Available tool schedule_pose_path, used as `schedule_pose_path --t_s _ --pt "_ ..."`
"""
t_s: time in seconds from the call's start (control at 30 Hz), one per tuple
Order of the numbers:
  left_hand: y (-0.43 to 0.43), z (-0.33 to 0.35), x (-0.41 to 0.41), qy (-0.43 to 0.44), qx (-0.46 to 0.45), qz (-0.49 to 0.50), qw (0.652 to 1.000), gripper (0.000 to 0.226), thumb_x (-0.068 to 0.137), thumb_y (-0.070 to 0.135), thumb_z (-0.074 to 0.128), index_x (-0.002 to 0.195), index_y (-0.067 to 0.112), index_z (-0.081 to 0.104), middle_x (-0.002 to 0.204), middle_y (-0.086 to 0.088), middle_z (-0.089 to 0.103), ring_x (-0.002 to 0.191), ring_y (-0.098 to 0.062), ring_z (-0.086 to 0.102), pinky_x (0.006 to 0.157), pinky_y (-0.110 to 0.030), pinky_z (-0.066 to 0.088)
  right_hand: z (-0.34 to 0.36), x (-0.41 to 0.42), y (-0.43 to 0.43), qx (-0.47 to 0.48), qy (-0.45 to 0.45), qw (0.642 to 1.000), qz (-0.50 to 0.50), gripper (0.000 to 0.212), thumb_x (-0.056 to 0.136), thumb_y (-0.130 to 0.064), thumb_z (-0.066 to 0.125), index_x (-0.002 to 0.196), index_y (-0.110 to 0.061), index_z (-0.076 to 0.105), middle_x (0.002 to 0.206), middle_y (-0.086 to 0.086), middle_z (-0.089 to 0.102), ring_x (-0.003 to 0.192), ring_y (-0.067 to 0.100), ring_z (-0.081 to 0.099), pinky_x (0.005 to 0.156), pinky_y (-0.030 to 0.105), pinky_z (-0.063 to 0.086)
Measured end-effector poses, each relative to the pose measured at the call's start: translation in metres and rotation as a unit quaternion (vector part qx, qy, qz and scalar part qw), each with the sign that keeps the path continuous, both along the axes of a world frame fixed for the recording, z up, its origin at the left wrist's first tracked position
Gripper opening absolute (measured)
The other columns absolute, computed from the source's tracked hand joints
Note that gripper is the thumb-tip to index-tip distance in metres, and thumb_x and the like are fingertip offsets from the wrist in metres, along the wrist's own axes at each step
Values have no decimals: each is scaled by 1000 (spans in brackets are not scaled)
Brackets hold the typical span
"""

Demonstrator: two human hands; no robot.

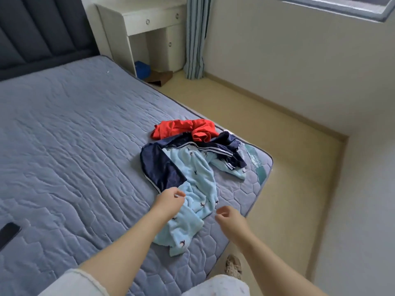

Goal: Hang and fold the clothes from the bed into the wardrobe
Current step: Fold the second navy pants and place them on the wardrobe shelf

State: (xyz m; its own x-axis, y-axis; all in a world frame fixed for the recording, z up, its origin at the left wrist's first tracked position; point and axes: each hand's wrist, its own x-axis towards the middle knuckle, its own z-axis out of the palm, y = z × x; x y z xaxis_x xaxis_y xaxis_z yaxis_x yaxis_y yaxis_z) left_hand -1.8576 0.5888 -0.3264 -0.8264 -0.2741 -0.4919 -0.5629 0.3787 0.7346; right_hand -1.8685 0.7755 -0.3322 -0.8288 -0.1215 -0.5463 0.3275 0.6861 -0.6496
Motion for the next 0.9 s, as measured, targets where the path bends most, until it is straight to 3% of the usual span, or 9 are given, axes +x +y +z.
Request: schedule_pose_path --t_s 0.07,0.23,0.33,0.43,0.6,0.67,0.7,0.8,0.9 --pt "2 -10 -33 -1 -14 26 1000 15 90 18 47 96 24 60 95 0 60 82 -16 56 57 -21 42 -10 -47 0 12 7 999 39 25 91 -19 45 114 -19 56 103 -6 55 76 7 52 57 17 42" --pt "24 -44 -120 -39 -17 113 993 16 90 19 46 91 30 58 102 2 62 81 -17 58 66 -22 43 -42 -166 3 30 -24 990 139 23 91 -17 42 112 -20 53 103 -5 55 71 3 50 53 14 40" --pt "39 -66 -161 -81 -2 159 984 15 90 19 48 86 31 56 97 1 62 81 -20 59 73 -25 46 -62 -220 7 51 -53 978 194 26 91 -19 43 115 -19 53 105 -6 55 78 7 52 55 16 38" --pt "47 -91 -199 -119 1 184 976 14 90 20 48 88 31 57 88 4 60 80 -17 59 75 -25 47 -85 -272 10 62 -68 971 219 26 89 -16 41 113 -19 52 100 -7 53 69 1 50 51 14 39" --pt "56 -137 -252 -173 1 186 967 16 89 20 43 87 35 51 83 10 54 75 -11 53 70 -21 43 -131 -349 14 125 -59 953 269 10 88 -15 42 94 -20 49 83 -8 49 69 7 47 53 20 36" --pt "54 -158 -275 -179 4 188 966 17 89 20 42 87 34 51 88 9 55 73 -10 53 69 -22 44 -154 -381 9 161 -32 931 326 12 90 -14 41 80 -19 45 77 -7 45 73 14 48 61 26 40" --pt "53 -171 -286 -182 1 185 966 17 90 20 42 87 34 51 91 8 56 77 -11 55 70 -23 45 -166 -395 6 171 -27 925 337 13 90 -14 40 80 -18 47 80 -4 48 78 17 49 65 26 39" --pt "52 -212 -321 -180 -2 173 968 19 90 20 40 86 34 52 99 3 61 92 -18 60 74 -25 46 -203 -438 1 182 -9 929 321 21 88 -16 40 104 -15 54 110 4 52 99 24 53 75 27 42" --pt "53 -251 -348 -162 5 171 972 22 90 18 41 81 34 53 91 5 60 89 -19 60 68 -22 43 -239 -471 -3 192 37 937 288 27 86 -14 43 113 -15 49 126 7 45 113 29 46 90 36 43"
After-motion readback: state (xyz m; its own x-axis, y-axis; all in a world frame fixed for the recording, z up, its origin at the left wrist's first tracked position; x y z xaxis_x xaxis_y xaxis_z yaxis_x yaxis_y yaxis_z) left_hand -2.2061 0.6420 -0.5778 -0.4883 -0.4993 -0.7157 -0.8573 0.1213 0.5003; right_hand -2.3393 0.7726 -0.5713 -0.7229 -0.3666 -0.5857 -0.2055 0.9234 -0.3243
